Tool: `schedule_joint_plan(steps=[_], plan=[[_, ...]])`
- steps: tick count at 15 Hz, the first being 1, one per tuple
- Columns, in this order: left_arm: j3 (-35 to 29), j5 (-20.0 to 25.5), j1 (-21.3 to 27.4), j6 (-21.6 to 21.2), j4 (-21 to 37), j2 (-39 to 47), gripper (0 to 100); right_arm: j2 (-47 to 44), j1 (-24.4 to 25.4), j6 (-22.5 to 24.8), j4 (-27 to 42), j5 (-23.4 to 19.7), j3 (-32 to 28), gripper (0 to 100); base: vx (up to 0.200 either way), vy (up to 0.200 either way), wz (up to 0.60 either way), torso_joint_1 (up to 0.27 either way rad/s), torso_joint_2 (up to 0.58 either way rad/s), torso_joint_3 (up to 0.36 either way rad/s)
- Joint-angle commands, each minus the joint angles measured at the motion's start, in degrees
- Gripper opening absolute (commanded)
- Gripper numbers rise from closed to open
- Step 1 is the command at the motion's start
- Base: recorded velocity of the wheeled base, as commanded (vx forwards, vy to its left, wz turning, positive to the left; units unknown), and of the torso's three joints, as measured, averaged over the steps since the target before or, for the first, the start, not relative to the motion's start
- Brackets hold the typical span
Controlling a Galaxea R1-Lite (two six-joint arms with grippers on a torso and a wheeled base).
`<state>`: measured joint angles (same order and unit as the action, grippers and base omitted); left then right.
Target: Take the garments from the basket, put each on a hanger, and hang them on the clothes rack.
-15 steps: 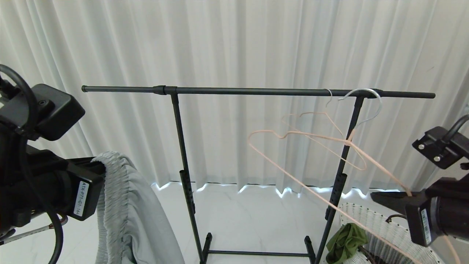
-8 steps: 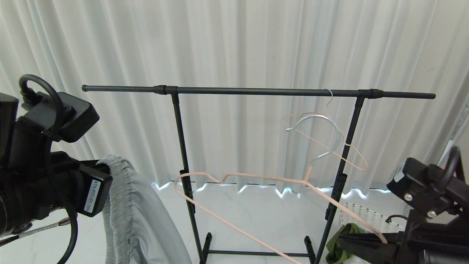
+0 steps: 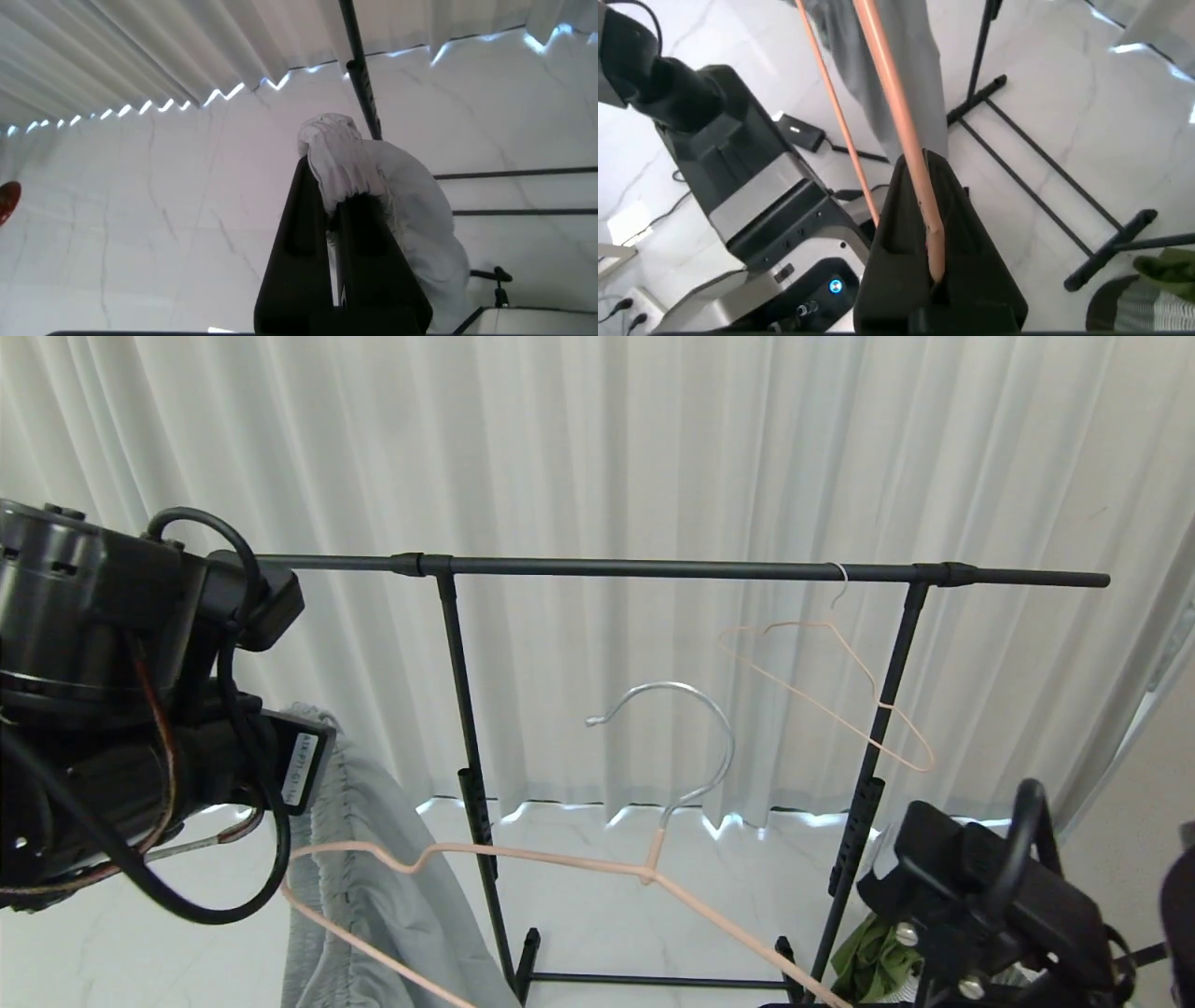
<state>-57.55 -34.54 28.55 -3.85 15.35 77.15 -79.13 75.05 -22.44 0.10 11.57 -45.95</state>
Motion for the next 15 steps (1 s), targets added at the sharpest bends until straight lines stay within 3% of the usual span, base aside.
schedule_joint_plan(steps=[1, 5, 7, 10, 12, 13, 15], plan=[[-1.2, -0.2, 0.0, 0.1, 0.0, 2.2, 0, -3.5, -0.9, -1.0, -0.1, 0.0, 0.1, 0, 0.0, 0.0, 0.0, 0.0, 0.0, 0.0], [-0.9, -0.2, 1.3, 0.4, 0.0, 2.2, 0, -8.6, -2.4, -5.4, -0.4, 0.5, -3.8, 0, 0.0, 0.0, 0.0, 0.0, 0.0, 0.0], [-0.6, -0.3, 2.4, 0.0, 0.0, 2.1, 0, -11.4, -2.8, -7.9, -0.4, 2.9, -6.1, 0, 0.0, 0.0, 0.0, 0.0, 0.0, 0.0], [-0.5, -0.4, 3.1, 0.0, 0.0, 2.2, 0, -12.6, -4.7, -8.5, -0.3, 3.8, -8.8, 0, 0.0, 0.0, 0.0, 0.0, 0.0, 0.0], [-1.0, -3.0, 2.7, 0.4, 0.0, 3.8, 0, -12.5, -5.2, -8.5, 0.0, 4.8, -9.6, 0, 0.0, 0.0, 0.0, 0.0, 0.0, 0.0], [-2.3, -7.5, 1.6, 0.8, 0.0, 5.8, 0, -12.3, -4.9, -8.6, 0.2, 4.9, -9.5, 0, 0.0, 0.0, 0.0, 0.0, 0.0, 0.0], [-4.8, -9.2, 1.3, 2.7, 0.0, 7.7, 0, -12.6, -3.1, -8.6, 0.3, 4.9, -9.6, 0, 0.0, 0.0, 0.0, 0.0, 0.0, 0.0]])
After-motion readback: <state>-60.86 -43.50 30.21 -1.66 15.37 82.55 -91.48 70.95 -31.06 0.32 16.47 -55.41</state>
